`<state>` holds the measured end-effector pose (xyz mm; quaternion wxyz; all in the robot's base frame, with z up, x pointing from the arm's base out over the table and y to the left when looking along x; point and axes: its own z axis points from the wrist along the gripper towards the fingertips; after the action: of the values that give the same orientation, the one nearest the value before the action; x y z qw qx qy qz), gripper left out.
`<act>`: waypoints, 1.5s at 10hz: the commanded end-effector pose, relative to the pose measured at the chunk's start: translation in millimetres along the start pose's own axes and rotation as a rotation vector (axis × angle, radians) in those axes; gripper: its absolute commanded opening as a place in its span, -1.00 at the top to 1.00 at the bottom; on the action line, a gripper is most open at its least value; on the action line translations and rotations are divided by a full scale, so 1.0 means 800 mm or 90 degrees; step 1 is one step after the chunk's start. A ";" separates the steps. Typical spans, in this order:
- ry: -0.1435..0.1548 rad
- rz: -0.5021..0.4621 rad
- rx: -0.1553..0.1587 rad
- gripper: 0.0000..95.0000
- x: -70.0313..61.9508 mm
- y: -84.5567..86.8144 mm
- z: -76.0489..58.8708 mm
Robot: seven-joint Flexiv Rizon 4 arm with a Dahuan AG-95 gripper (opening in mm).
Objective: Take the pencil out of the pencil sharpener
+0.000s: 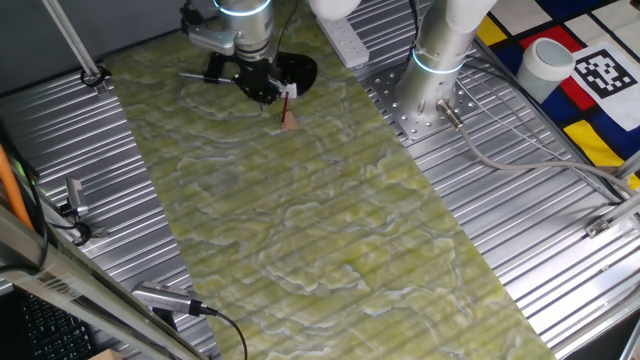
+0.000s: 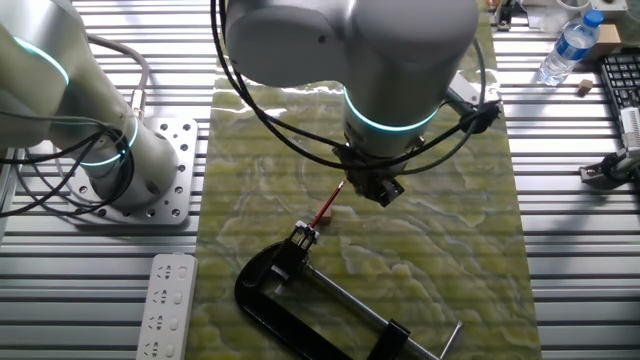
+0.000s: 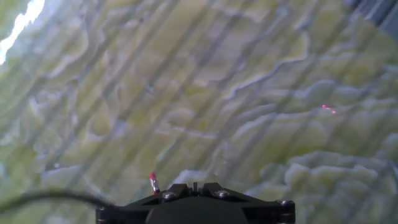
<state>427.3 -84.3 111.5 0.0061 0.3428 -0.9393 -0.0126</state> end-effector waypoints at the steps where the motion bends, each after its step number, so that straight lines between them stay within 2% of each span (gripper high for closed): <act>1: 0.002 -0.005 0.000 1.00 -0.002 -0.003 0.001; 4: 0.002 -0.044 -0.003 1.00 -0.004 -0.008 -0.001; 6: 0.010 -0.050 0.004 1.00 -0.004 -0.008 -0.001; 8: 0.047 -0.044 0.033 1.00 -0.004 -0.008 -0.001; 9: 0.051 -0.037 0.035 1.00 -0.004 -0.008 -0.001; 13: 0.047 -0.039 0.034 1.00 -0.004 -0.008 -0.001; 15: 0.034 -0.086 0.019 1.00 -0.004 -0.008 -0.001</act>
<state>433.5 -86.4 112.2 0.0254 0.3896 -0.9205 0.0148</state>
